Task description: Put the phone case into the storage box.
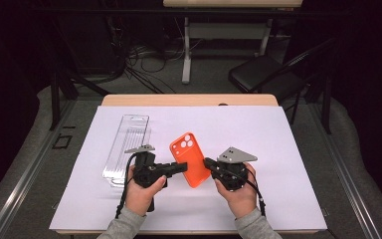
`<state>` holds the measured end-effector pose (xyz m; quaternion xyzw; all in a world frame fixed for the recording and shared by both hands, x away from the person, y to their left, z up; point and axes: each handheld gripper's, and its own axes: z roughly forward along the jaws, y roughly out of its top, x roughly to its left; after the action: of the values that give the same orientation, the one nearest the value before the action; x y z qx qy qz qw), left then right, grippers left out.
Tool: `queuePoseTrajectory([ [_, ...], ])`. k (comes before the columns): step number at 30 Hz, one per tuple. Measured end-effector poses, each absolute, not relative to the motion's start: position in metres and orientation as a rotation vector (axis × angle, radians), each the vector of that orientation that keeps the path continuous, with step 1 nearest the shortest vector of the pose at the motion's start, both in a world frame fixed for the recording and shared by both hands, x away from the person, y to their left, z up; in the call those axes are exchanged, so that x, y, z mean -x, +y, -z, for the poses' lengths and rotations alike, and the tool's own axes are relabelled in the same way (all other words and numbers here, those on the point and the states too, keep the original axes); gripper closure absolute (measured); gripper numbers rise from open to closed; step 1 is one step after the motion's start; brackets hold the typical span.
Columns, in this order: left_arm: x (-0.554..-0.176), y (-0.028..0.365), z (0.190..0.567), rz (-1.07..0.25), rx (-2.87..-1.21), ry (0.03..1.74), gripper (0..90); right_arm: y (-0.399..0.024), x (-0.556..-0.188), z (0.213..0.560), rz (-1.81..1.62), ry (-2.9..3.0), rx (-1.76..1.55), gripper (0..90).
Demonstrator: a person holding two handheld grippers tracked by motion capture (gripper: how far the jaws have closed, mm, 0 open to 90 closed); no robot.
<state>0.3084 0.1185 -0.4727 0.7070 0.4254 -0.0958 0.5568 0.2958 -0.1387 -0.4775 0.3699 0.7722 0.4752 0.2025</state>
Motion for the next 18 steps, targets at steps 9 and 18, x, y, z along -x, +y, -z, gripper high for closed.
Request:
queuePoseTrajectory([
  [9,-0.3097,0.1193,0.4746,0.219,-1.677,1.005,80.3,-0.1387,-0.2957,0.4774,-1.333,2.15,-1.029,78.5],
  [18,-0.3119,0.127,0.4719,0.196,-1.67,1.004,80.3,-0.1396,-0.2956,0.4755,-1.364,2.141,-1.017,68.5],
])
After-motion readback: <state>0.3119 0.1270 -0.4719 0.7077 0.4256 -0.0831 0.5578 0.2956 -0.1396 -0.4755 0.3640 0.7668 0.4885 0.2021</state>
